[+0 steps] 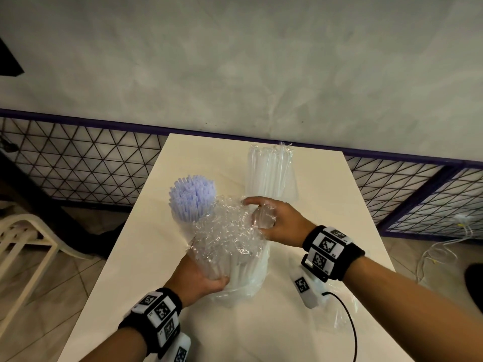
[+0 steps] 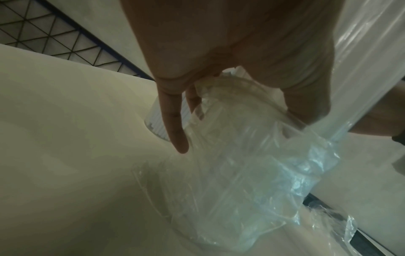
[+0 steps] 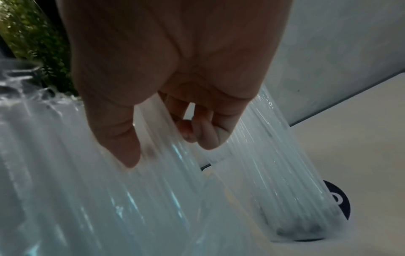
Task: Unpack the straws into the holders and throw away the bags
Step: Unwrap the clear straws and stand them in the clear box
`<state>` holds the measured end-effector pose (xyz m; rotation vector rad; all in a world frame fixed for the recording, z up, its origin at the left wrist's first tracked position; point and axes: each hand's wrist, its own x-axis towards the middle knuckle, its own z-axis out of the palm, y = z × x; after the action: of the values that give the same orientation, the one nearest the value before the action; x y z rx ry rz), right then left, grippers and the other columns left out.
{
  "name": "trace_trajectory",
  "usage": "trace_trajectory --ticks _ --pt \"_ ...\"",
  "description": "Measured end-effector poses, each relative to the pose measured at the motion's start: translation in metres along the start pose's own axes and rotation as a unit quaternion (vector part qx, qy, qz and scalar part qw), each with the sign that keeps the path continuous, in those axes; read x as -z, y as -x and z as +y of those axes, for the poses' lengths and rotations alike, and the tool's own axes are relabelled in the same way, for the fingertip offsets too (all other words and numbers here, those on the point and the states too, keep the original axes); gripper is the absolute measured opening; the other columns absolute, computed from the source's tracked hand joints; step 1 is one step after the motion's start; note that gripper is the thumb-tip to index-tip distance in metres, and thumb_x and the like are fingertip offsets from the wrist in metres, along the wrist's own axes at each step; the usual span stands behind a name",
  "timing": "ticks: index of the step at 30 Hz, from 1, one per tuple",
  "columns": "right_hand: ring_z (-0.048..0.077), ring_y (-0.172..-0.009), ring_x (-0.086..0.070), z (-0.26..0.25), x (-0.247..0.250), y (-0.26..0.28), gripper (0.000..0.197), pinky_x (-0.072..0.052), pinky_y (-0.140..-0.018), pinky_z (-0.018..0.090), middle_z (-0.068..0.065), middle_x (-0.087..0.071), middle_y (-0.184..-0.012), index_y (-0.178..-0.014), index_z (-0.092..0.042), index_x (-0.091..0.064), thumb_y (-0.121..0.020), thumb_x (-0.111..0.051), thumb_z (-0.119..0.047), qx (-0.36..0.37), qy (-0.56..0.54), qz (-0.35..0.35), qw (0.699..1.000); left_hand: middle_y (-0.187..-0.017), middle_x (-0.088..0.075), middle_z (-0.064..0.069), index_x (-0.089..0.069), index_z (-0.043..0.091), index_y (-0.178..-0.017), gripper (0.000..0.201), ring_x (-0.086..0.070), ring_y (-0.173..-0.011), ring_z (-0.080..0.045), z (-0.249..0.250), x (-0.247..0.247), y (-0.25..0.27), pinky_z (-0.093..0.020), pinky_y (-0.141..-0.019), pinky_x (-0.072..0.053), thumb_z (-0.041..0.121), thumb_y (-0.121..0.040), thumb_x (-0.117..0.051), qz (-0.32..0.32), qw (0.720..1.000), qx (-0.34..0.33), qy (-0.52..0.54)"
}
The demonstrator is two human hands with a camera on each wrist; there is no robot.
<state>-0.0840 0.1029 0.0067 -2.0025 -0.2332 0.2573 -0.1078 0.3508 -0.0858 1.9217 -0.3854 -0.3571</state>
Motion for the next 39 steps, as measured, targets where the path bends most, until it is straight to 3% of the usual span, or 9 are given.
trace_trajectory --ticks 3,6,8,13,20,25,31,34,39 --pt "0.002 -0.098 -0.064 0.001 -0.001 -0.003 0.055 -0.052 -0.088 0.025 -0.023 -0.065 -0.102 -0.117 -0.043 -0.06 -0.072 -0.073 -0.015 -0.019 0.023 -0.007 1.0 -0.051 -0.061 0.006 -0.034 0.016 -0.051 0.069 -0.059 -0.057 0.007 -0.002 0.0 0.001 -0.004 -0.083 -0.037 0.07 -0.051 -0.076 0.0 1.0 0.001 0.001" --pt "-0.018 -0.093 -0.059 0.003 -0.002 -0.006 0.041 -0.045 -0.087 0.014 -0.024 -0.064 -0.102 -0.106 -0.031 -0.065 -0.075 -0.081 -0.01 -0.021 0.018 0.017 0.999 -0.066 -0.068 0.012 -0.055 0.012 -0.069 0.057 -0.063 -0.072 0.007 -0.006 0.0 0.0 -0.002 -0.086 -0.037 0.06 -0.054 -0.082 0.004 1.0 0.0 0.011" --pt "-0.018 -0.093 -0.058 0.005 -0.002 -0.007 0.038 -0.044 -0.089 0.013 -0.023 -0.064 -0.102 -0.104 -0.027 -0.066 -0.077 -0.081 -0.003 -0.011 0.022 0.015 1.0 -0.084 -0.07 0.022 -0.062 0.017 -0.098 0.055 -0.065 -0.088 0.007 -0.009 0.001 -0.001 0.0 -0.088 -0.037 0.046 -0.055 -0.081 0.006 1.0 -0.001 0.011" --pt "0.005 -0.105 -0.06 0.005 -0.01 -0.01 0.04 -0.047 -0.083 0.022 -0.016 -0.064 -0.107 -0.104 -0.026 -0.063 -0.067 -0.076 -0.02 -0.019 -0.009 0.004 1.0 -0.095 -0.068 0.028 -0.061 0.02 -0.11 0.061 -0.062 -0.099 0.009 -0.011 0.0 -0.002 0.003 -0.09 -0.032 0.043 -0.057 -0.081 0.006 1.0 -0.014 0.0" --pt "0.01 -0.101 -0.067 0.007 -0.008 -0.008 0.028 -0.052 -0.09 0.023 0.004 -0.073 -0.107 -0.098 -0.024 -0.069 -0.079 -0.082 -0.007 -0.024 -0.011 0.057 0.998 -0.067 -0.068 0.02 -0.056 0.016 -0.075 0.032 -0.062 -0.073 0.013 -0.012 0.0 0.0 0.001 -0.084 -0.035 0.026 -0.064 -0.085 -0.004 1.0 0.014 -0.018" --pt "0.015 -0.09 -0.068 0.001 -0.005 -0.003 0.01 -0.048 -0.084 0.013 0.004 -0.073 -0.092 -0.091 -0.008 -0.073 -0.082 -0.077 -0.006 0.011 0.014 0.055 0.998 -0.054 -0.064 0.01 -0.036 0.015 -0.048 0.052 -0.055 -0.06 0.017 -0.011 -0.002 -0.002 0.002 -0.081 -0.031 0.014 -0.07 -0.083 -0.002 0.999 0.002 -0.044" --pt "0.016 -0.096 -0.068 -0.007 -0.003 -0.006 0.026 -0.053 -0.088 0.024 -0.001 -0.073 -0.097 -0.098 -0.013 -0.07 -0.077 -0.077 0.002 0.017 -0.012 0.026 0.999 -0.056 -0.064 0.011 -0.041 0.014 -0.053 0.054 -0.057 -0.065 0.018 -0.012 -0.001 -0.001 0.002 -0.092 -0.029 0.051 -0.062 -0.08 -0.012 1.0 -0.013 -0.024" --pt "0.009 -0.099 -0.068 -0.009 -0.002 -0.008 0.034 -0.053 -0.091 0.024 -0.004 -0.074 -0.104 -0.101 -0.027 -0.072 -0.077 -0.081 -0.005 0.001 0.013 0.01 1.0 -0.071 -0.069 0.019 -0.062 0.017 -0.081 0.035 -0.063 -0.084 0.011 -0.013 0.001 -0.002 0.0 -0.094 -0.031 0.039 -0.062 -0.081 -0.014 1.0 -0.011 -0.019" --pt "0.011 -0.097 -0.071 -0.011 -0.002 -0.009 0.032 -0.054 -0.097 0.038 -0.003 -0.075 -0.1 -0.1 -0.018 -0.073 -0.073 -0.088 -0.025 -0.025 0.019 0.057 0.998 -0.099 -0.07 0.018 -0.063 0.023 -0.109 0.056 -0.061 -0.101 0.006 -0.01 0.003 -0.001 0.0 -0.091 -0.033 0.04 -0.059 -0.082 0.003 0.999 -0.034 -0.009"
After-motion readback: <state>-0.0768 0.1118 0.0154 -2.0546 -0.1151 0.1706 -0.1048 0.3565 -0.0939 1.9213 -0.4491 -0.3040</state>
